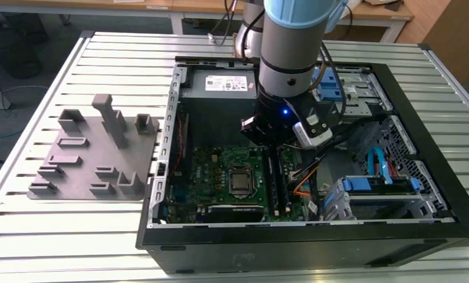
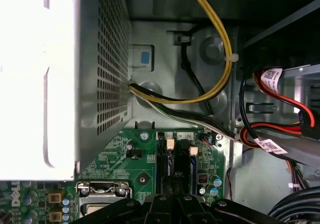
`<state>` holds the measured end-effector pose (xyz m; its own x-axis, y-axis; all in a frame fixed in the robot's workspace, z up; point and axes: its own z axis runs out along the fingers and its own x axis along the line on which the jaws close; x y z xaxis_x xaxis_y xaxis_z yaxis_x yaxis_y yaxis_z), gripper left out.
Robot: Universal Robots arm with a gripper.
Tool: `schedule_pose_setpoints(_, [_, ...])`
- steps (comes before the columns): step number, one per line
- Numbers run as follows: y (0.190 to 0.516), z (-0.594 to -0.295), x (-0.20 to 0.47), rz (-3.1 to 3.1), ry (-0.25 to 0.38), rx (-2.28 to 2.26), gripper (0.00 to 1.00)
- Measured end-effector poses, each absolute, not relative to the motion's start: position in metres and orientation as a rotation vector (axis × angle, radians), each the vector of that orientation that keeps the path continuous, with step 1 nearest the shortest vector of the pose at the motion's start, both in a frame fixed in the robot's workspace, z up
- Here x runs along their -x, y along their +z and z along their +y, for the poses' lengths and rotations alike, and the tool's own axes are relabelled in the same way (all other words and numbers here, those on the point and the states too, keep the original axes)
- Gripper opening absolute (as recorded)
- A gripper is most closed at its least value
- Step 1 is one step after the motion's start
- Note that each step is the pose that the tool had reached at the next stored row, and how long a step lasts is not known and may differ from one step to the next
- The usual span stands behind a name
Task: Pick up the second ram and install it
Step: 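Press down the second ram until it locks into place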
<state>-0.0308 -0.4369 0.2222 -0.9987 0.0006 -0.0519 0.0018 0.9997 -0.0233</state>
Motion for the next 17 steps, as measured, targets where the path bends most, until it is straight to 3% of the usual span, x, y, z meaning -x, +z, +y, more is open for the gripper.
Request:
schedule_pose_setpoints(12, [0.216,-0.437,0.03,3.09,-0.034,-0.002,0.11])
schedule_pose_setpoints(17, [0.235,-0.437,0.03,3.09,-0.034,-0.002,0.11])
